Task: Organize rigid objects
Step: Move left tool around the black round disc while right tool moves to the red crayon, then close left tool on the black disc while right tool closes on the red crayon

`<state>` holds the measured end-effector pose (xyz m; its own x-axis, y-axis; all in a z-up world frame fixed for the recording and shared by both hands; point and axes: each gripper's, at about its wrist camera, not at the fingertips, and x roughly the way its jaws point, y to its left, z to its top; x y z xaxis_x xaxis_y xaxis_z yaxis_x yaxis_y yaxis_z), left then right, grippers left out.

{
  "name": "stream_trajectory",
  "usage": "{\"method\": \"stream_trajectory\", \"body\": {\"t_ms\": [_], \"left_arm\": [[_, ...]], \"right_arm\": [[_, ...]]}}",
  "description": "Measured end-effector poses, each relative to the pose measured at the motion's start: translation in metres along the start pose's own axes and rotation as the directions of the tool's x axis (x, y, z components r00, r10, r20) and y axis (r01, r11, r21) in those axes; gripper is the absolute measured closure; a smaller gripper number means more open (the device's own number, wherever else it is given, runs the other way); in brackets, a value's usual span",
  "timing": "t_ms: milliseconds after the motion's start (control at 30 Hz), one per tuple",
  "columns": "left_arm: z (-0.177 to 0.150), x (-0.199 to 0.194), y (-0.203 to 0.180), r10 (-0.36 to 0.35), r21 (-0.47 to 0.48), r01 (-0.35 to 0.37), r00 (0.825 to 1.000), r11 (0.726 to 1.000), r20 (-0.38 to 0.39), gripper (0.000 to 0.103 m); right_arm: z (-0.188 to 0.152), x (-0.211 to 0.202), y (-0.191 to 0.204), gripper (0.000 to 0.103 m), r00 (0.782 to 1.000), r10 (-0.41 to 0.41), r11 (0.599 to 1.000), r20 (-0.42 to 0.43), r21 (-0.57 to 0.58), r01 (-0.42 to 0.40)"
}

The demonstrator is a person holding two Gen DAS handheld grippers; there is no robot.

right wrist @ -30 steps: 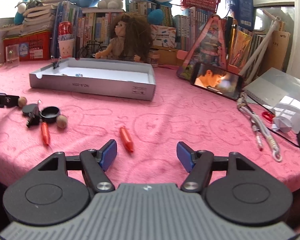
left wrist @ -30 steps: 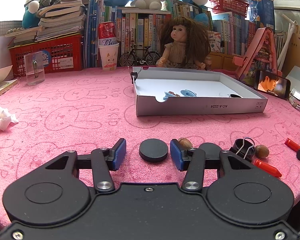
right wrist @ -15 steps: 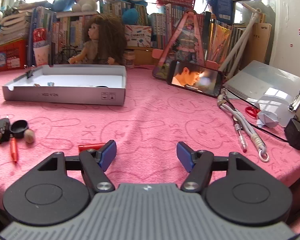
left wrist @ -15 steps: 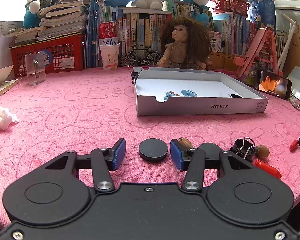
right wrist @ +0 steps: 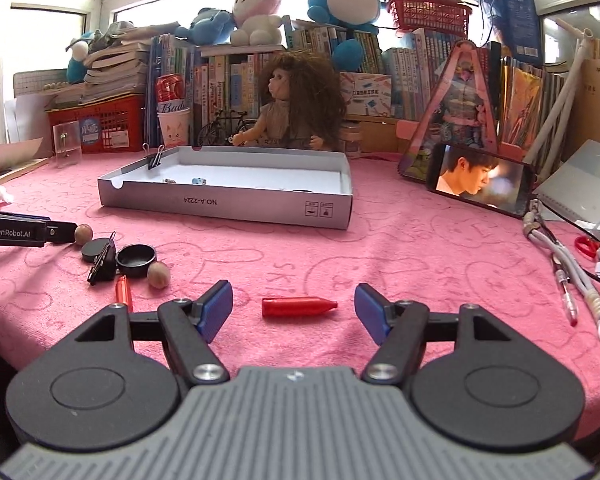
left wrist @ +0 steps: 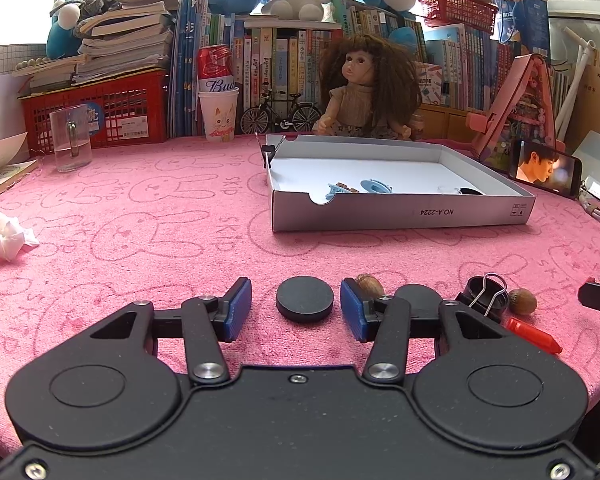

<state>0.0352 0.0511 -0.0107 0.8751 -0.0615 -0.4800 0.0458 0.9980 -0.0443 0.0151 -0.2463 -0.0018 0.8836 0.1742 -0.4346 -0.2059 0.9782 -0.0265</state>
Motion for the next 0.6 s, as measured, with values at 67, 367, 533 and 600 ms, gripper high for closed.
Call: {"method": "stream_trajectory", "body": {"t_ms": [67, 367, 533, 600], "left_arm": [[0.0003, -0.0016, -0.0009, 0.001, 0.004, -0.001, 1.000, 1.000, 0.001, 0.056], [-0.0011, -0.0008, -0.0053, -0.005, 0.029, 0.005, 1.000, 1.000, 0.007, 0.057], [-0.0023, 0.0004, -0.0092, -0.006, 0.050, 0.005, 1.000, 0.999, 0.015, 0.066], [-0.0027, -0.0004, -0.0099, 0.001, 0.049, -0.002, 1.000, 0.999, 0.020, 0.073]], "right_arm": [[-0.0010, 0.0023, 0.0002, 0.024, 1.000, 0.005, 1.000, -0.004, -0.004, -0.005], [-0.0048, 0.0093, -0.0012, 0.037, 1.000, -0.005, 1.000, -0.025, 0.022, 0.005], [-0.0043, 0.0084, -0.0004, 0.054, 1.000, -0.008, 1.000, -0.021, 0.027, 0.009], [-0.0042, 0.0083, -0.0005, 0.054, 1.000, -0.008, 0.999, -0.019, 0.036, 0.009]]}}
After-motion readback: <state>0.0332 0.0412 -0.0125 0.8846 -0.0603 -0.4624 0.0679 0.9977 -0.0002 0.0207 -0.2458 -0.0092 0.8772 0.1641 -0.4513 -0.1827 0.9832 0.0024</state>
